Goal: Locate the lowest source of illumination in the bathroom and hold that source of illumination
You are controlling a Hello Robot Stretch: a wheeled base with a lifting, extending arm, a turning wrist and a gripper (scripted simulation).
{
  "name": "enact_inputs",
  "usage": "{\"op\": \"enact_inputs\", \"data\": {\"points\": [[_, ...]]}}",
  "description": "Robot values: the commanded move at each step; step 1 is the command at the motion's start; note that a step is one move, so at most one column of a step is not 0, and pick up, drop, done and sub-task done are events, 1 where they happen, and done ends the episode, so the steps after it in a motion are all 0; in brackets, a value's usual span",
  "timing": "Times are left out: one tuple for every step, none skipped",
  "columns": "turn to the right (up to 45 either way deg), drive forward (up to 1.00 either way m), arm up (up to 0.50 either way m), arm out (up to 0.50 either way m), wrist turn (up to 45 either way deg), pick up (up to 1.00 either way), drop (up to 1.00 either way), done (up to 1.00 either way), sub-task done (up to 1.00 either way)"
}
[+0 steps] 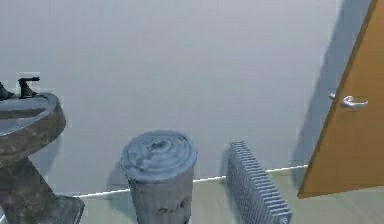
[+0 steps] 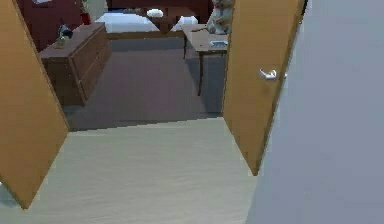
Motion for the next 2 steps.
{"op": "enact_inputs", "data": {"points": [[0.0, 0.05, 0.0, 0.0, 0.0, 0.0, 0.0, 0.0, 0.0], [-21.0, 0.0, 0.0, 0.0, 0.0, 0.0, 0.0, 0.0, 0.0]]}}
